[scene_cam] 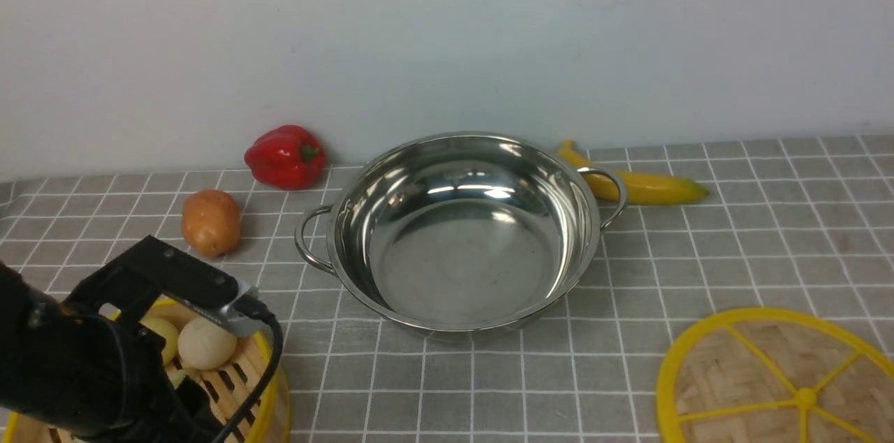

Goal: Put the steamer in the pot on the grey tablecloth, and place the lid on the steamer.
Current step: 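Grasp the rim of the steamer basket holding the buns with the left gripper, then place the bamboo steamer basket with dumplings into the steel pot with the left gripper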

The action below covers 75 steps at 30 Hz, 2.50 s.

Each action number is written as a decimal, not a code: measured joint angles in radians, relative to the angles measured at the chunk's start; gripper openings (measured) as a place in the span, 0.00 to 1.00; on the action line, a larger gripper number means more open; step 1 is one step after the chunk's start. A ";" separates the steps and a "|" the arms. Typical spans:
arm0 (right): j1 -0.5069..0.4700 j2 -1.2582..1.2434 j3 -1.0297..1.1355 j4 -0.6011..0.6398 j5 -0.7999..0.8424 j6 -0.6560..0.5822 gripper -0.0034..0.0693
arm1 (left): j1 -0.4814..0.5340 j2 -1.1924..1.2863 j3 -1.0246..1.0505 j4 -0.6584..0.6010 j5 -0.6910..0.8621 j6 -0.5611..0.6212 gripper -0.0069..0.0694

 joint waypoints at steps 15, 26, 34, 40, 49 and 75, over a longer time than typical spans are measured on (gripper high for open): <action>0.000 0.000 0.000 0.000 0.000 0.000 0.38 | -0.127 0.170 -0.001 0.060 -0.047 -0.117 0.61; 0.000 0.000 0.000 0.000 0.000 0.000 0.38 | -0.127 0.293 -0.001 0.054 -0.119 -0.143 0.56; 0.000 0.000 0.000 0.000 0.000 0.000 0.38 | -0.127 0.312 -0.001 0.048 -0.119 -0.151 0.27; 0.000 0.000 0.000 0.000 0.000 0.000 0.38 | -0.129 0.311 -0.023 0.056 -0.060 -0.168 0.14; 0.000 0.000 0.000 0.000 0.000 0.000 0.38 | -0.129 0.207 -0.211 0.101 0.174 -0.160 0.16; 0.000 0.000 0.000 0.000 0.000 0.000 0.38 | -0.484 0.538 -0.930 0.203 0.282 0.185 0.16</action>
